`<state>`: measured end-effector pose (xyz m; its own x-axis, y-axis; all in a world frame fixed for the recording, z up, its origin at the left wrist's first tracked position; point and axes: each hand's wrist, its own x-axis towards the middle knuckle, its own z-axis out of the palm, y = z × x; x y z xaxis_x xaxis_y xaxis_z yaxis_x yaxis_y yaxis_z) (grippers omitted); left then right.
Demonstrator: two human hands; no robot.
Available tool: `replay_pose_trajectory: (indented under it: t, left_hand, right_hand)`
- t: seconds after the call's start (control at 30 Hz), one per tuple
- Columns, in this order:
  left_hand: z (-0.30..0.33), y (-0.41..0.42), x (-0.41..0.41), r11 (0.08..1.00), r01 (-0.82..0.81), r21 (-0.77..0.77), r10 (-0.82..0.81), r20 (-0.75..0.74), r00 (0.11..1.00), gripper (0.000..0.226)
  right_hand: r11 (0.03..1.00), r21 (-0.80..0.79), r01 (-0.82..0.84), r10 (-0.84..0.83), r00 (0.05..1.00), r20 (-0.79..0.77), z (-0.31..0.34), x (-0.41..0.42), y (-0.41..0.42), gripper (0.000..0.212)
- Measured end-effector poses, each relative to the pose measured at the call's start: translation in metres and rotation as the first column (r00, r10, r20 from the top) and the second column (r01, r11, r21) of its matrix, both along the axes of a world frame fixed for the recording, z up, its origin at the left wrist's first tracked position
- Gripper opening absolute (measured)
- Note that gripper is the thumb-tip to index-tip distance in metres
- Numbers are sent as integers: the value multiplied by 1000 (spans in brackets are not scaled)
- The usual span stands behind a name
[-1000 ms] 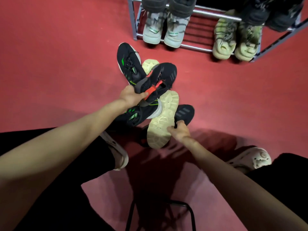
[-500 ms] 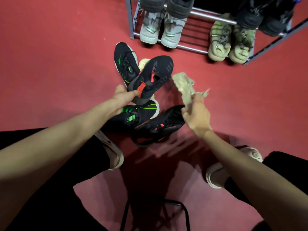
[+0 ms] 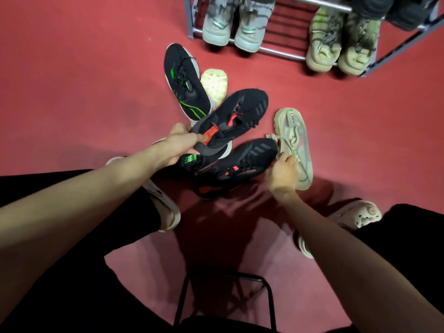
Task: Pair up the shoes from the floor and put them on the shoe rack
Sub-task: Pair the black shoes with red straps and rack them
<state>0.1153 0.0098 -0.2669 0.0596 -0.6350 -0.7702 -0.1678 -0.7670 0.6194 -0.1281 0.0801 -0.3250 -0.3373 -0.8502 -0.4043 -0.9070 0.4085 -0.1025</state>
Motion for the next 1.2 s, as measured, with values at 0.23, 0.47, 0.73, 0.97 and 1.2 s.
replay_pose_trajectory:
  t: [0.23,0.47,0.73,0.97,1.2]
  left_hand:
    - [5,5,23,989,-134,58,139,-95,986,59]
    - [3,20,41,989,-127,69,136,-129,982,40]
    - [16,26,40,987,-137,83,149,-146,978,51]
    - [49,30,28,988,-117,103,129,-122,984,41]
    - [108,17,21,999,-10,-48,4,-122,992,41]
  right_hand:
    - [790,248,561,-610,675,416,-2,90,27,72]
    - [661,360,658,-746,529,404,-31,111,36,66]
    - [674,383,631,-723,459,516,-59,80,34,68]
    - [872,140,469,-475,742,474,73,42,7,48]
    - [901,16,434,-379,767,518,154,-29,-31,31]
